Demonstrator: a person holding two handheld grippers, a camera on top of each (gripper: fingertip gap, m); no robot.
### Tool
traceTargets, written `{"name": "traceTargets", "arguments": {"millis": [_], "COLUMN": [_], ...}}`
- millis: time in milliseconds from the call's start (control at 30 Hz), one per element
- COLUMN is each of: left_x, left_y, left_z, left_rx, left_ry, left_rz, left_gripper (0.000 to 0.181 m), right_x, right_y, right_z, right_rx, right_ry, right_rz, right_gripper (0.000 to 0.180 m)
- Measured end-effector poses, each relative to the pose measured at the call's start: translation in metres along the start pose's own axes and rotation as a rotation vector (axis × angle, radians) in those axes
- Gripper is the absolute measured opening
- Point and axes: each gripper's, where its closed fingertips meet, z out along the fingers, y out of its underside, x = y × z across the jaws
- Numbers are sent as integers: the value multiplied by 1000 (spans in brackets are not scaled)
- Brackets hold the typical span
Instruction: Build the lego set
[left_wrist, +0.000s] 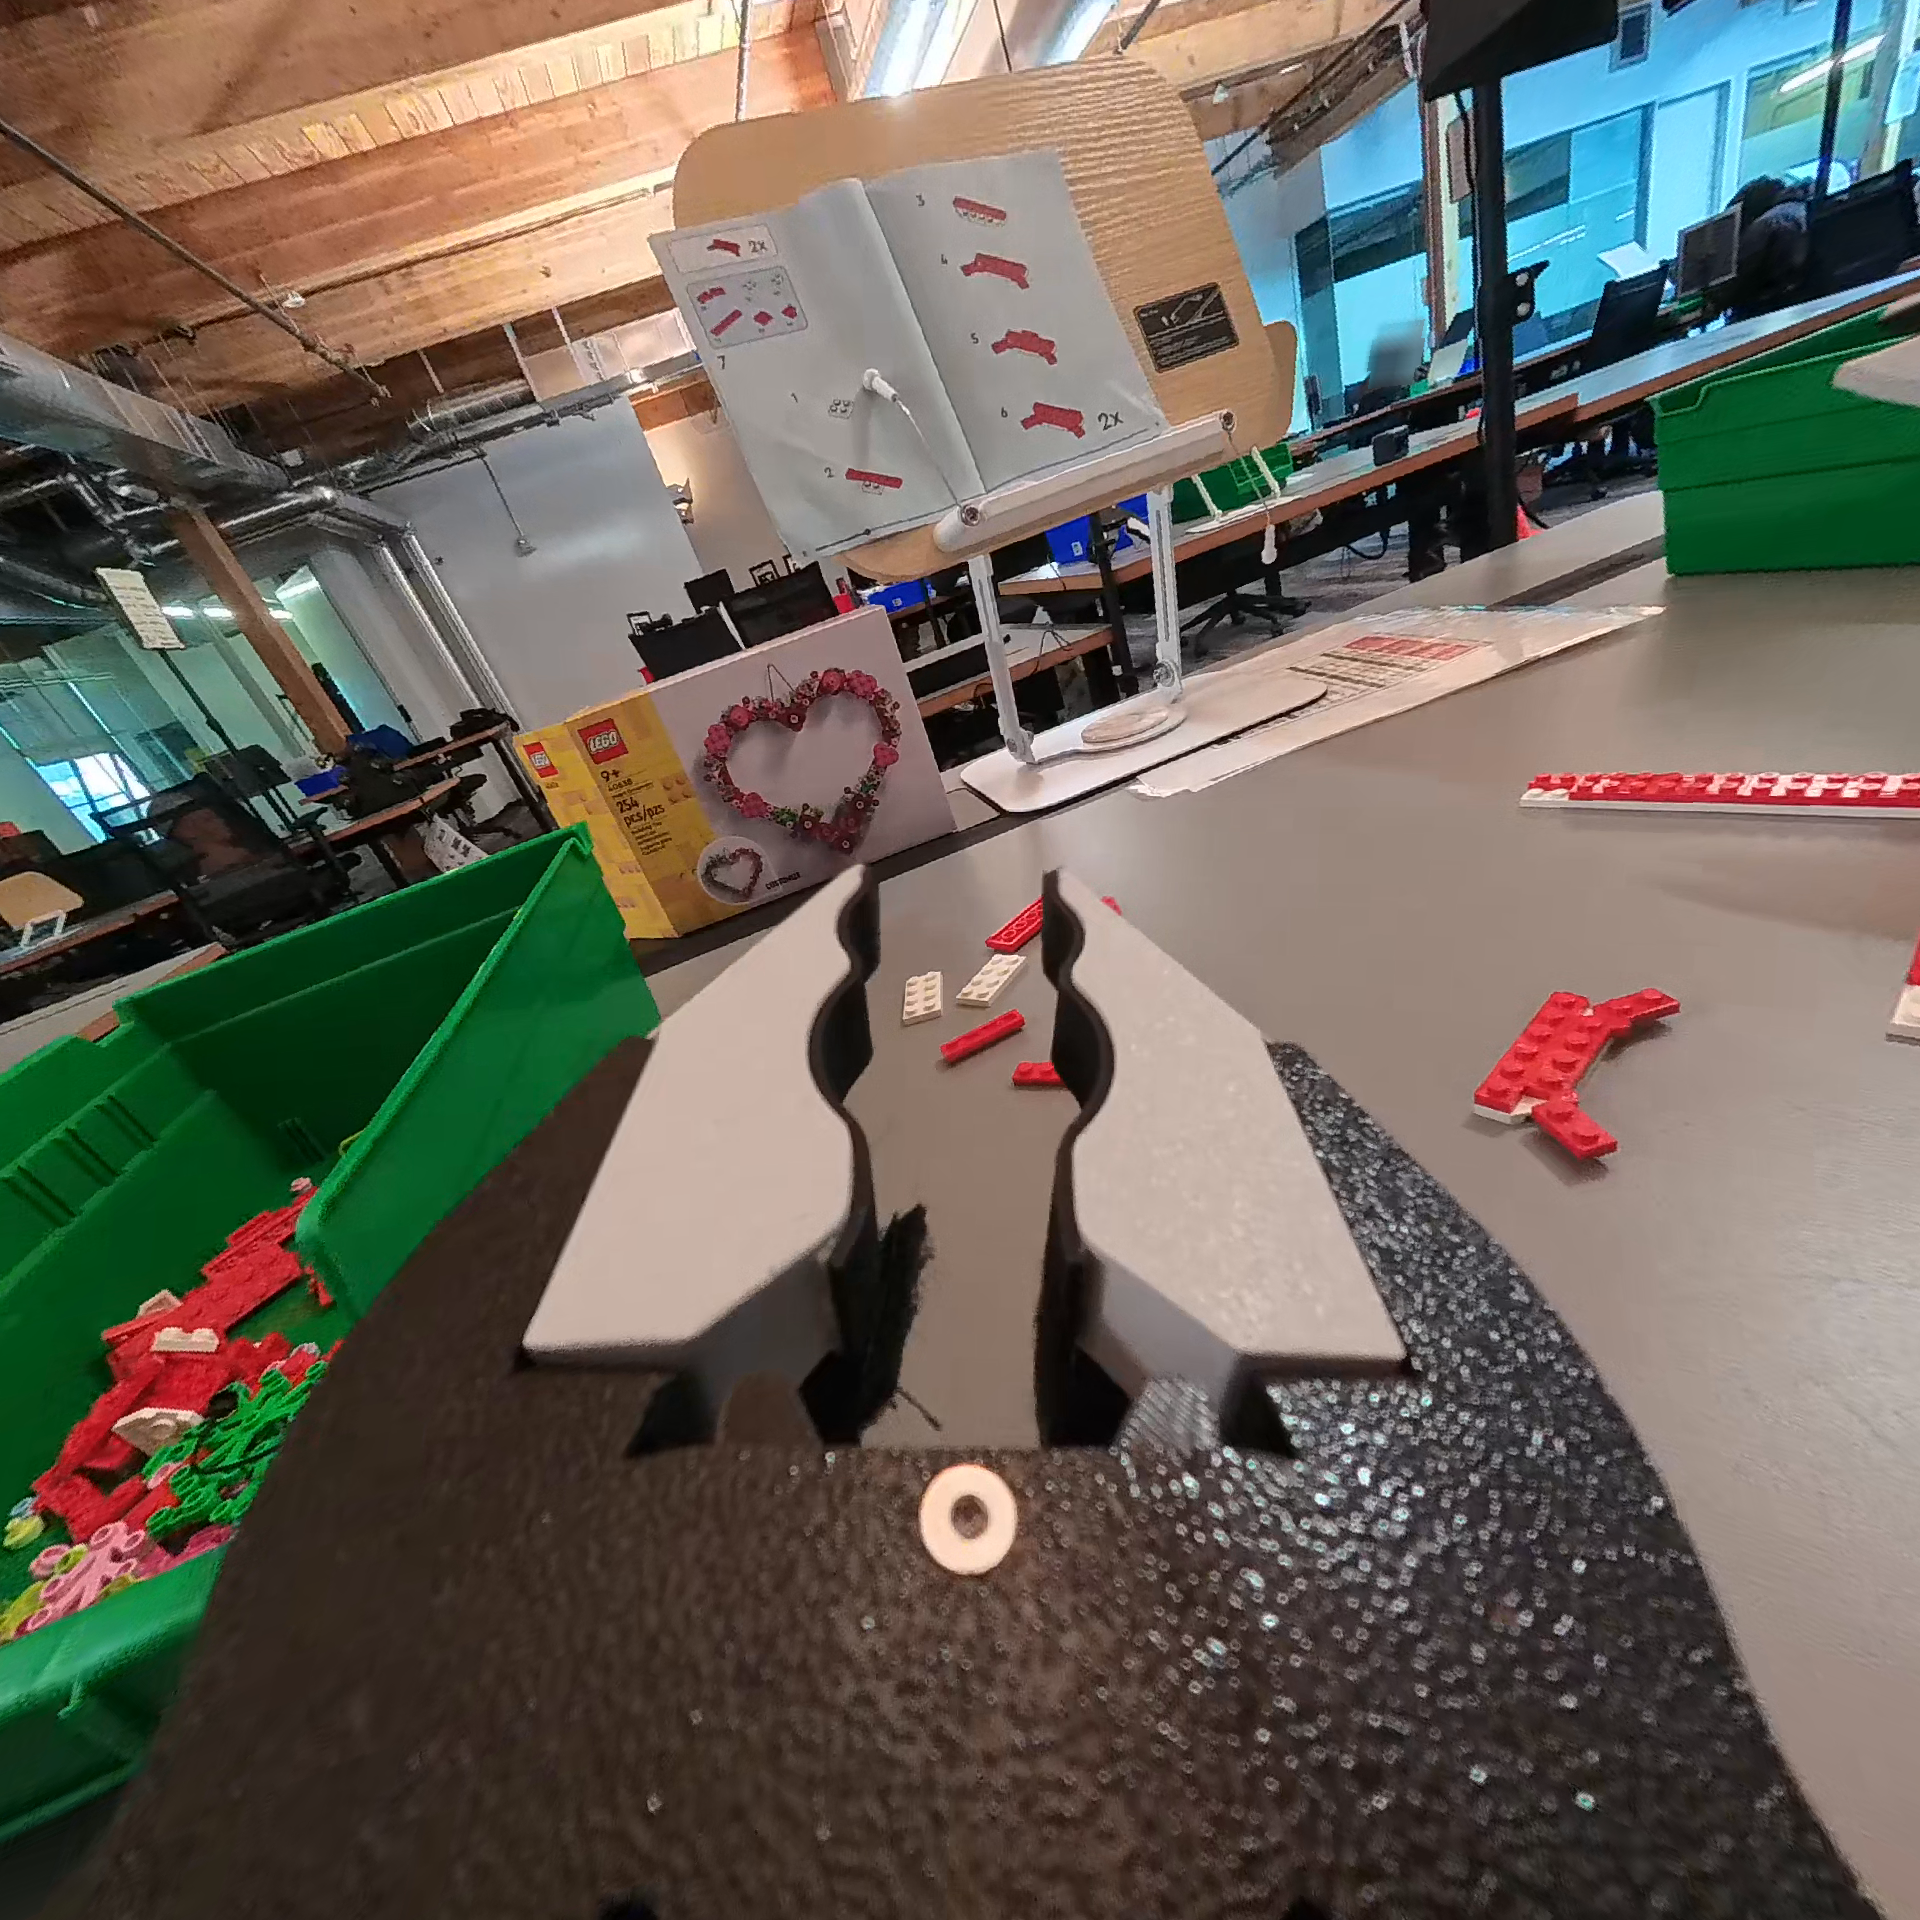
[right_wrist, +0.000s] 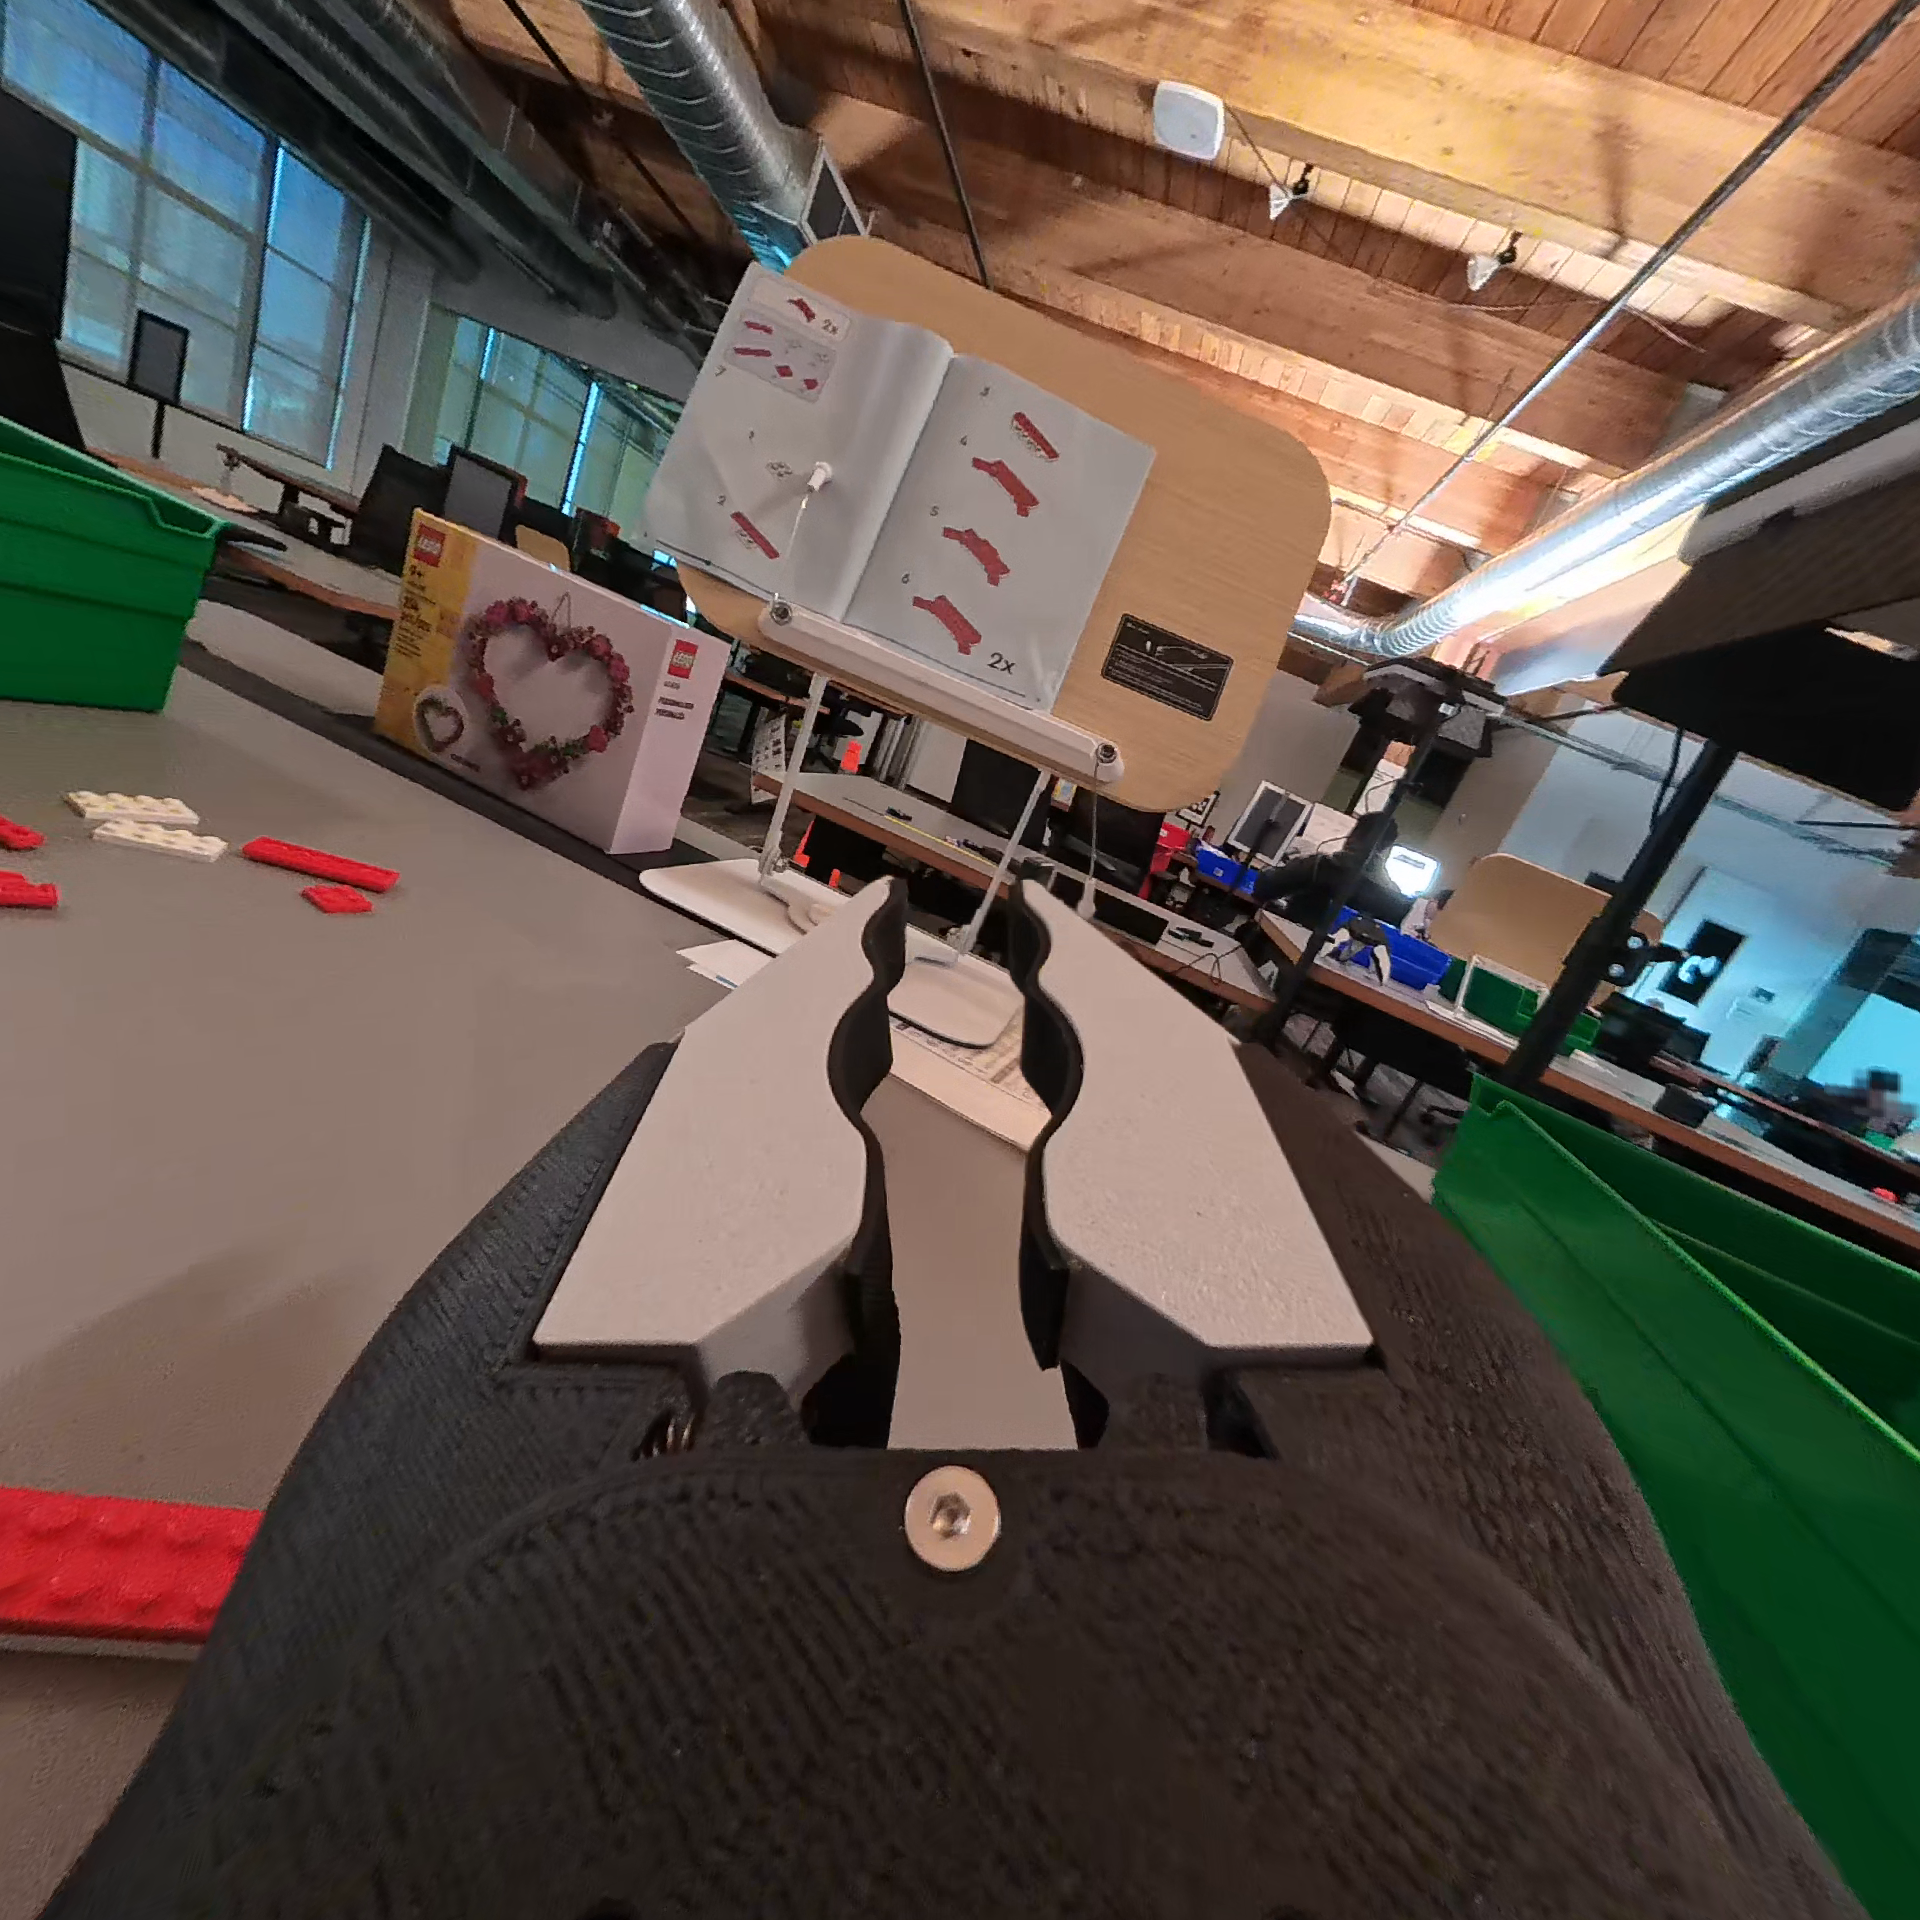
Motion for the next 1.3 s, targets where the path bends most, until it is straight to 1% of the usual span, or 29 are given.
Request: {"name": "traceTargets", "arguments": {"millis": [167,500,867,1000,1067,1167,1200,1300], "left_x": [1,3,-2,-3,-3,-3,-4,-5], "left_y": [-6,-5,-4,-4,-4,-5,-5,-5], "left_z": [-3,-3,-3,-2,-1,-1,-1,-1], "left_rx": [34,28,23,25,25,26,27,29], "left_ry": [-11,-12,-25,-30,-31,-31,-30,-31], "left_rz": [29,66,31,19,16,16,14,12], "left_gripper": [19,16,15,14,14,13,13,13], "right_x": [0,-6,-10,-18,-37,-98,-120,-171], "right_y": [-8,-5,-4,-2,-4,-8,-9,-2], "right_z": [-3,-2,-1,1,7,23,30,58], "right_rx": [52,32,19,-17,-74,-194,-237,-354], "right_ry": [-20,-40,-54,-92,-192,-507,-610,-828], "right_rz": [64,34,10,2,28,205,232,210], "right_gripper": [15,15,15,16,17,22,22,28]}}
